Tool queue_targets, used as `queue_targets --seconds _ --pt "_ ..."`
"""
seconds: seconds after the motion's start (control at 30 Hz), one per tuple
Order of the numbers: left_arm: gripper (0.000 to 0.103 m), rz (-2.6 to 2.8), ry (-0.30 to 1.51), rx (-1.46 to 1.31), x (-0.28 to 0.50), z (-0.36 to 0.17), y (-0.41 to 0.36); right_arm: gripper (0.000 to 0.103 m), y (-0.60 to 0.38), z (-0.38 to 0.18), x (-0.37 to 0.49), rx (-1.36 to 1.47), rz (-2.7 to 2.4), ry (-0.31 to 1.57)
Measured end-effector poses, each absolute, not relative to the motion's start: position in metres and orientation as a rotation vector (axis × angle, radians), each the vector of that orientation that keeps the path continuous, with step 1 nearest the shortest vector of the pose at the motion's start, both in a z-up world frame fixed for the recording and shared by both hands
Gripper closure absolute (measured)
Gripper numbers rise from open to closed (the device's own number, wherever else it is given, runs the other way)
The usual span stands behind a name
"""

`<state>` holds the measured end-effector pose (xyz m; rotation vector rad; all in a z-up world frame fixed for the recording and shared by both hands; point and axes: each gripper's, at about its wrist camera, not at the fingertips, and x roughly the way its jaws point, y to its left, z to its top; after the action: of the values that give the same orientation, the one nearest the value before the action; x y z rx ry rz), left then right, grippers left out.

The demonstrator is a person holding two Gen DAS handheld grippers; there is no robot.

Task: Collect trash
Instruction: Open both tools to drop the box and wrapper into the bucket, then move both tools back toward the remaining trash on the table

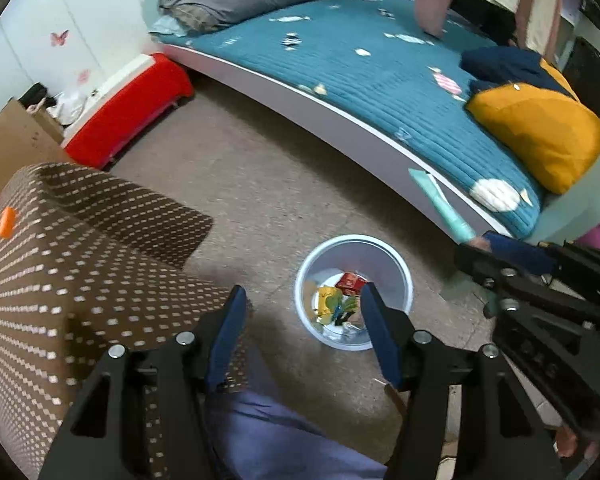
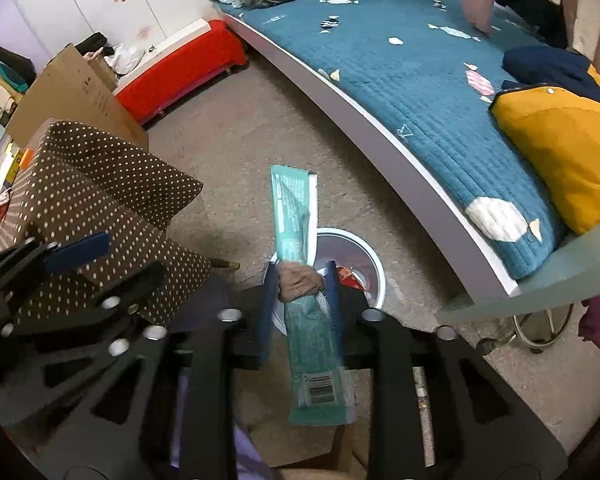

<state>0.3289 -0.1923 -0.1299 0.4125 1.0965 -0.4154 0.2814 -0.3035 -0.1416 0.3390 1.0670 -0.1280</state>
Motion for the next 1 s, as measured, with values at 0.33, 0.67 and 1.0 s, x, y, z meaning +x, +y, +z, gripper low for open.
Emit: queue_targets --seconds 0.33,0.67,1.0 --pt "0.045 -0.379 1.056 0.374 0.328 -0.103 -0.164 0.037 -0.283 -0.129 0.282 0.286 -0.116 1.026" --pt "0.045 -0.341 1.003 0.322 0.319 -0.075 -0.132 0.037 -0.258 -0.094 0.28 0.251 -0.079 0.957" --pt "0.045 -0.236 0.954 0.257 0.315 -0.05 -0.08 0.037 -0.211 -0.07 0.29 0.211 -0.003 0.91"
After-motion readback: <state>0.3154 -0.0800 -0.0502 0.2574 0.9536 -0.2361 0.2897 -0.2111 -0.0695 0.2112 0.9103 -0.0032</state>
